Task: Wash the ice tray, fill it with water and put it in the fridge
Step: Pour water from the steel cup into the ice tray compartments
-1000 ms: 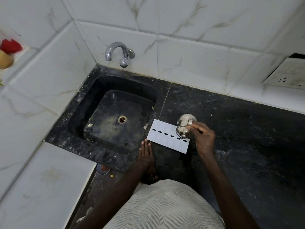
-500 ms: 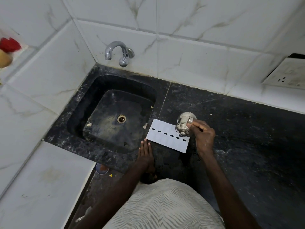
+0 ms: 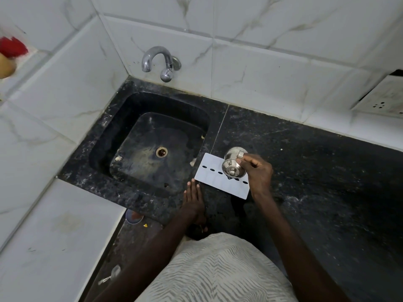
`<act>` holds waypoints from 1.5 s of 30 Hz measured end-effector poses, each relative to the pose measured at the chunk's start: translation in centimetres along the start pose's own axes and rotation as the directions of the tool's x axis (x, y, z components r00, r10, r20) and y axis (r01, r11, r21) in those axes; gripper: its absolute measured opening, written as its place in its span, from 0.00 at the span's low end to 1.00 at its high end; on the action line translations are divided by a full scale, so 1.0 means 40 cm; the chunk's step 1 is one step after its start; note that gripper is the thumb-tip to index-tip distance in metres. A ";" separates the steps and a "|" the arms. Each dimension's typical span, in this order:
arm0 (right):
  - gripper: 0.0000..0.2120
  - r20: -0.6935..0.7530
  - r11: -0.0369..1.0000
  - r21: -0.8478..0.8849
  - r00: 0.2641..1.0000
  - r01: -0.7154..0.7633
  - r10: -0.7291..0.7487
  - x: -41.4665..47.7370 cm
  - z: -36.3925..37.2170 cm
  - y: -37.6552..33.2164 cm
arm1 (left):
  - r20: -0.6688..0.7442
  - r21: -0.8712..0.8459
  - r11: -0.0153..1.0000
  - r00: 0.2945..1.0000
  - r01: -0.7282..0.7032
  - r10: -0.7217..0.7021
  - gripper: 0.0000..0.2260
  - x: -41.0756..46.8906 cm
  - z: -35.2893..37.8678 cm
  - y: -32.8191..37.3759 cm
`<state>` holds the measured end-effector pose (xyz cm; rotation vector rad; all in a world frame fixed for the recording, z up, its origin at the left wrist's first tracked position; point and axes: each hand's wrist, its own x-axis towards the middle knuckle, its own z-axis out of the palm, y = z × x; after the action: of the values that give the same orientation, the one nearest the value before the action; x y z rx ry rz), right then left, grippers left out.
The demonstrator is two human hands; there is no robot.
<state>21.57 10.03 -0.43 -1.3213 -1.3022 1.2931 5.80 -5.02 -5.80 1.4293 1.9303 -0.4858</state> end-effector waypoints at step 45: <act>0.09 0.026 0.997 0.024 0.997 0.075 -0.075 0.008 0.056 -0.053 | 0.001 0.015 1.000 1.000 -0.007 0.006 0.61 0.009 0.004 -0.001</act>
<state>19.08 10.34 1.39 -1.2316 -1.3390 1.2741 5.75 -4.89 -6.18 1.4441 1.9248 -0.4983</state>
